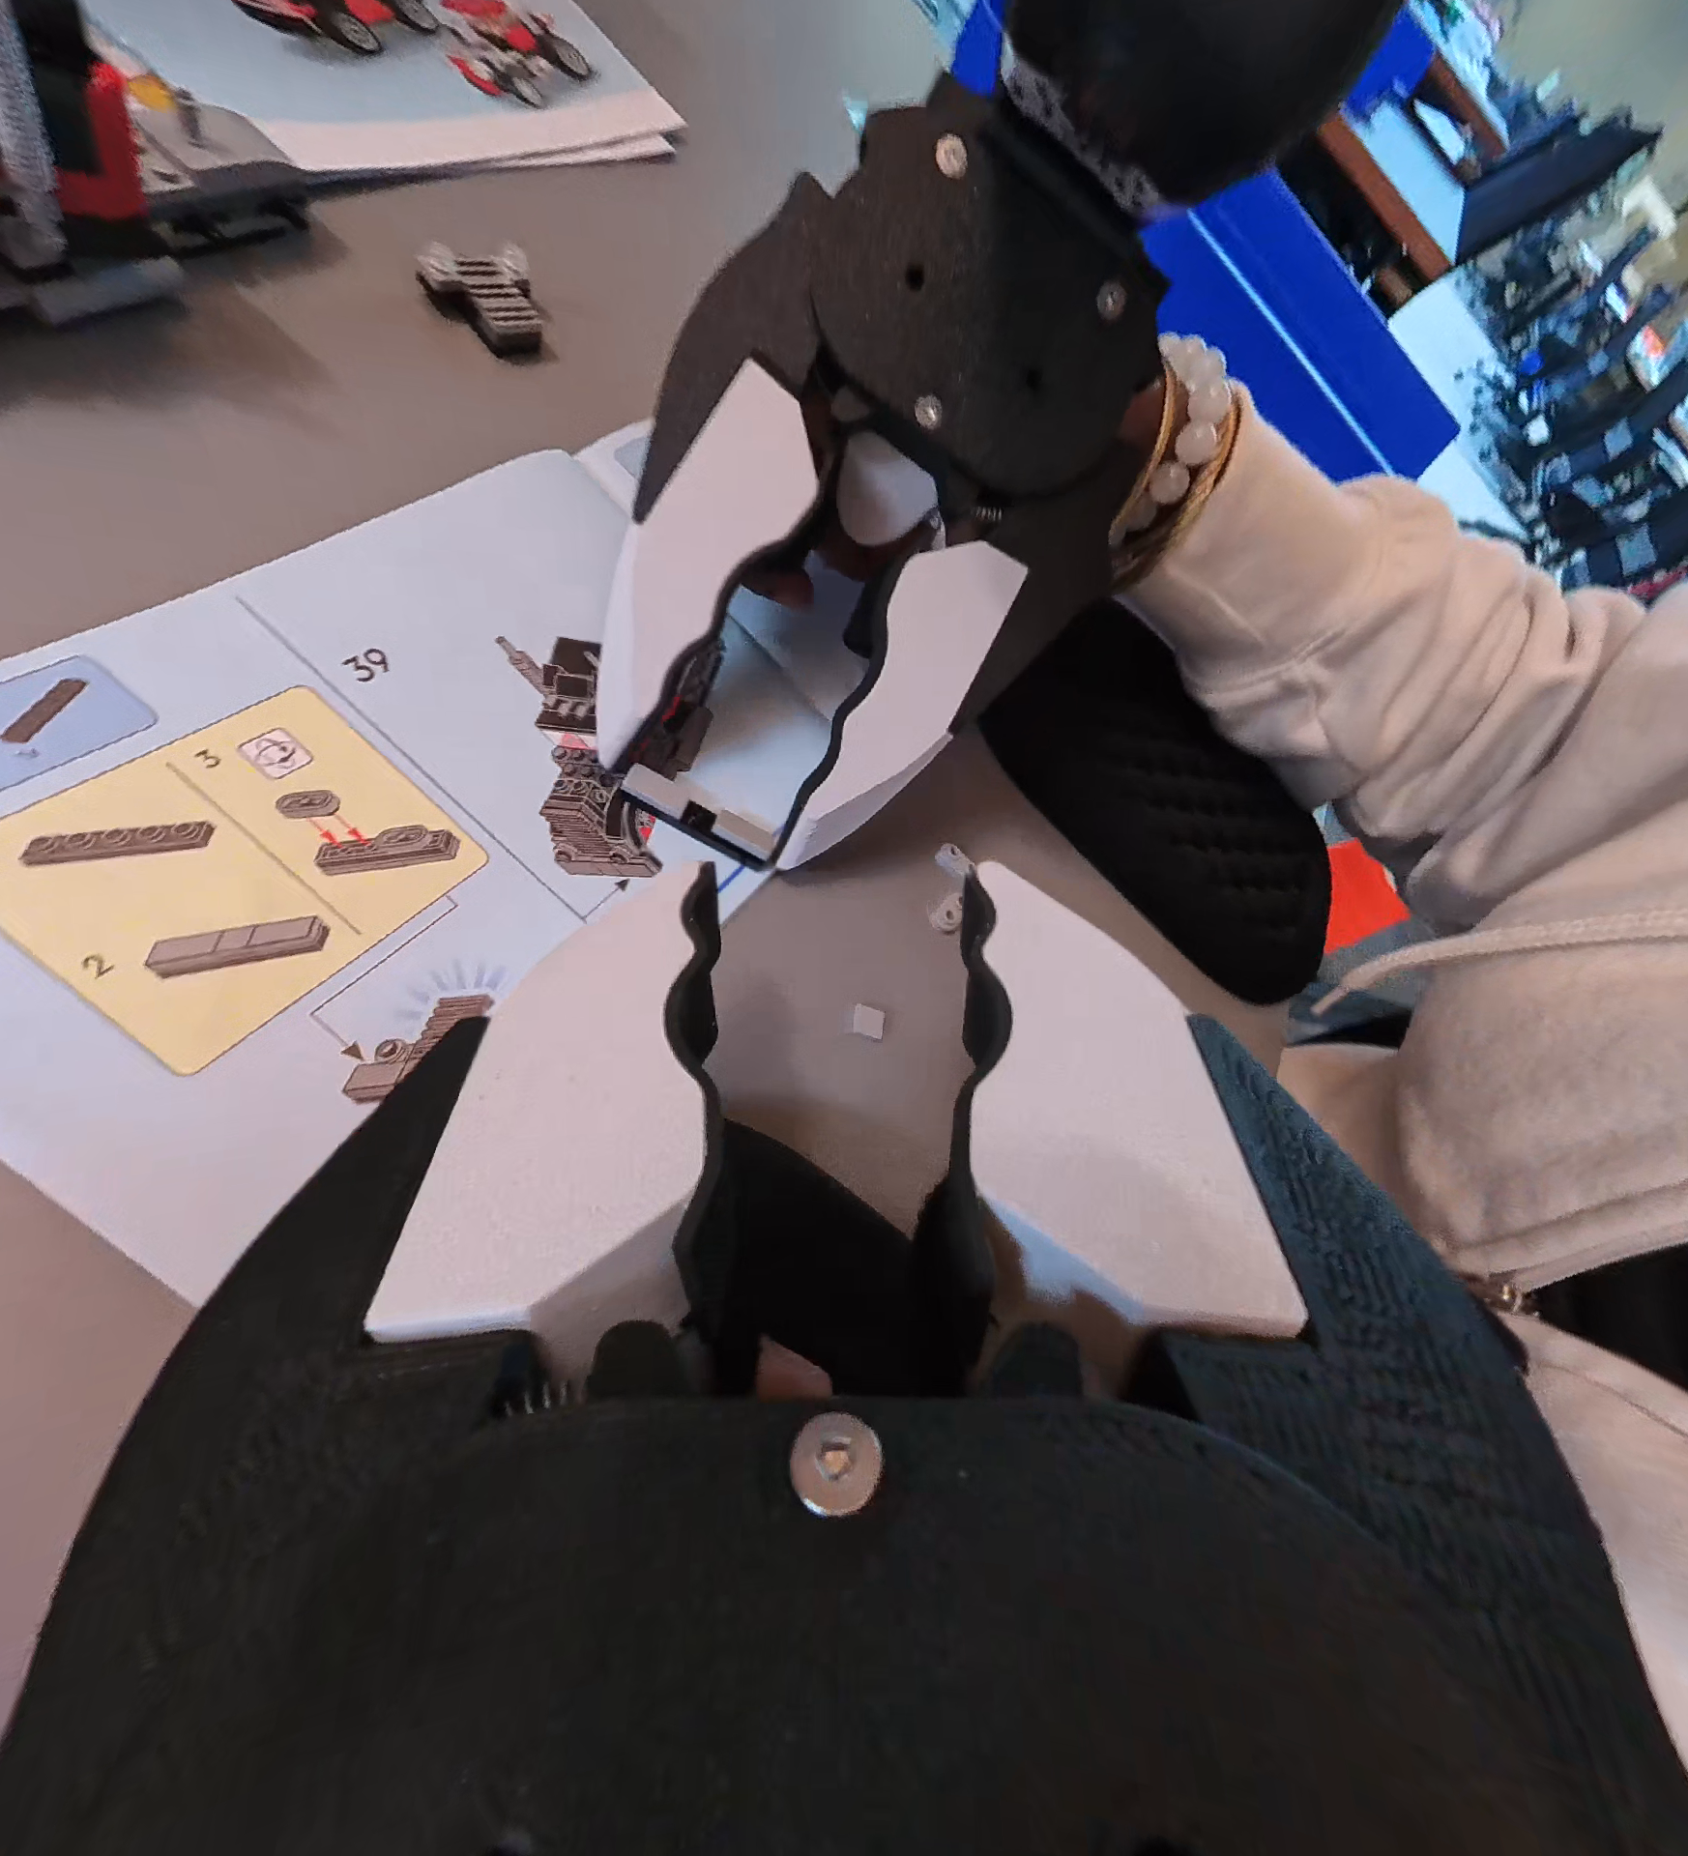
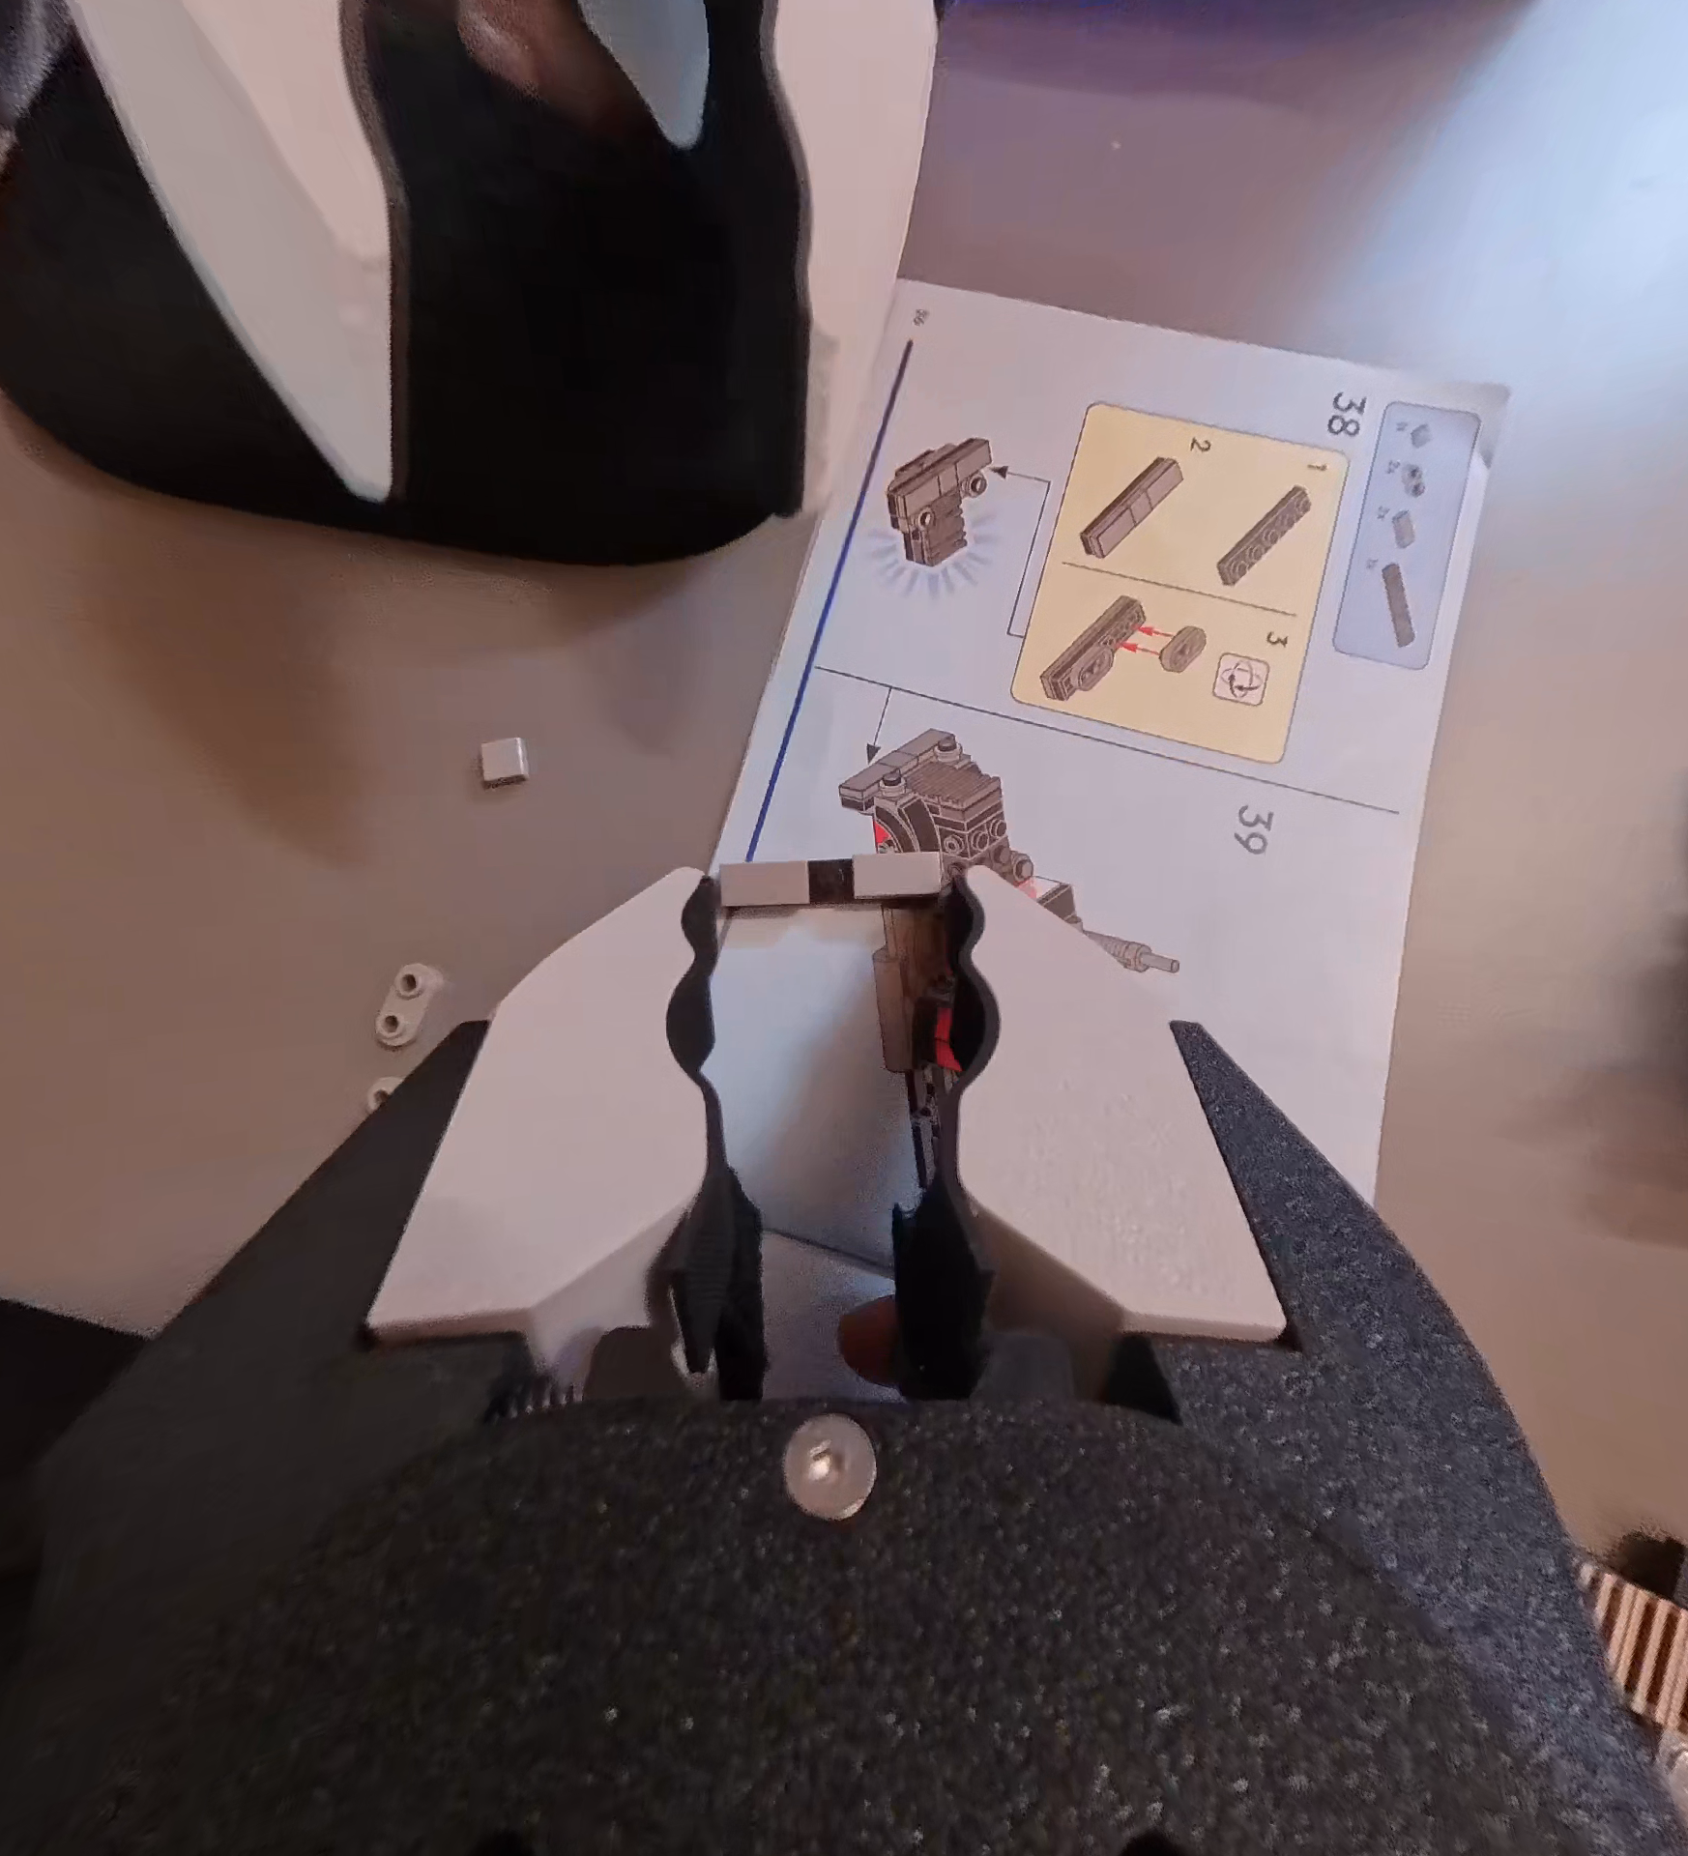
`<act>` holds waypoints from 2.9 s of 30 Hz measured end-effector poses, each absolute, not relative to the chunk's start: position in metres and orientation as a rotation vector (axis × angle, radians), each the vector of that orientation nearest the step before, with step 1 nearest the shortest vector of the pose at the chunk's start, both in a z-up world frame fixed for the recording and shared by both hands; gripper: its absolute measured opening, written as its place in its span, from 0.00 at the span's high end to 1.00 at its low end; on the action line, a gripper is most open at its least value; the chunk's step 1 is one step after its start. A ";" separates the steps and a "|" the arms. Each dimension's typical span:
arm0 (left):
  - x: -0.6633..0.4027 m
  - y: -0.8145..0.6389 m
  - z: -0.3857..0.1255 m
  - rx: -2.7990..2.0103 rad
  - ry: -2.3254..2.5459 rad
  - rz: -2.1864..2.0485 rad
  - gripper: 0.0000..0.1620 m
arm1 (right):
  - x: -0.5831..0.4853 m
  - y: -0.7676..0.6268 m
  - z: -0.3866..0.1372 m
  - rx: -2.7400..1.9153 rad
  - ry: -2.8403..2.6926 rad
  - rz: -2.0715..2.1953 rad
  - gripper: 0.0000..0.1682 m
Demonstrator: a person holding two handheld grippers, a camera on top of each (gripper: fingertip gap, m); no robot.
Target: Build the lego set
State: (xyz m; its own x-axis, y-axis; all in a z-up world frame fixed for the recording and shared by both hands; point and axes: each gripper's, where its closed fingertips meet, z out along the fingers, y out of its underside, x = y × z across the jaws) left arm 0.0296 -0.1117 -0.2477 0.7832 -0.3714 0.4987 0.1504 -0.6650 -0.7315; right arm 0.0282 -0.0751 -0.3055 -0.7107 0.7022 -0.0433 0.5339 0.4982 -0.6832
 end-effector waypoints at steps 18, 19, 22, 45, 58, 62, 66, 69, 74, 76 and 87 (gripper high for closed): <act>0.028 -0.090 -0.223 -1.824 -0.261 -1.110 0.84 | 0.027 -0.075 -0.234 -0.989 -2.286 0.948 0.75; 0.031 -0.088 -0.220 -1.805 -0.264 -1.142 0.85 | 0.028 -0.077 -0.228 -0.967 -2.281 0.923 0.75; 0.041 -0.085 -0.214 -1.765 -0.257 -1.237 0.84 | 0.030 -0.082 -0.214 -0.913 -2.265 0.876 0.75; 0.085 -0.112 -0.160 -1.704 0.407 -0.876 0.95 | 0.065 -0.123 -0.138 -0.866 -1.771 2.072 0.96; 0.102 -0.120 -0.154 -1.690 0.604 -0.593 0.96 | 0.088 -0.136 -0.131 -0.510 -1.901 1.907 0.96; 0.097 -0.115 -0.150 -1.658 0.570 -0.539 0.96 | 0.083 -0.130 -0.126 -0.551 -1.805 1.936 0.96; 0.094 -0.113 -0.143 -1.615 0.530 -0.563 0.87 | 0.085 -0.119 -0.106 -0.560 -1.524 2.085 0.97; 0.099 -0.115 -0.138 -1.557 0.532 -0.596 0.85 | 0.088 -0.117 -0.101 -0.553 -1.397 2.133 0.96; 0.102 -0.113 -0.132 -1.504 0.542 -0.559 0.96 | 0.089 -0.122 -0.101 -0.558 -1.353 2.154 0.96; 0.099 -0.112 -0.134 -1.533 0.511 -0.568 0.96 | 0.084 -0.119 -0.104 -0.610 -1.335 2.134 0.96; 0.090 -0.110 -0.146 -1.593 0.442 -0.657 0.96 | 0.083 -0.106 -0.117 -0.747 -1.354 2.058 0.96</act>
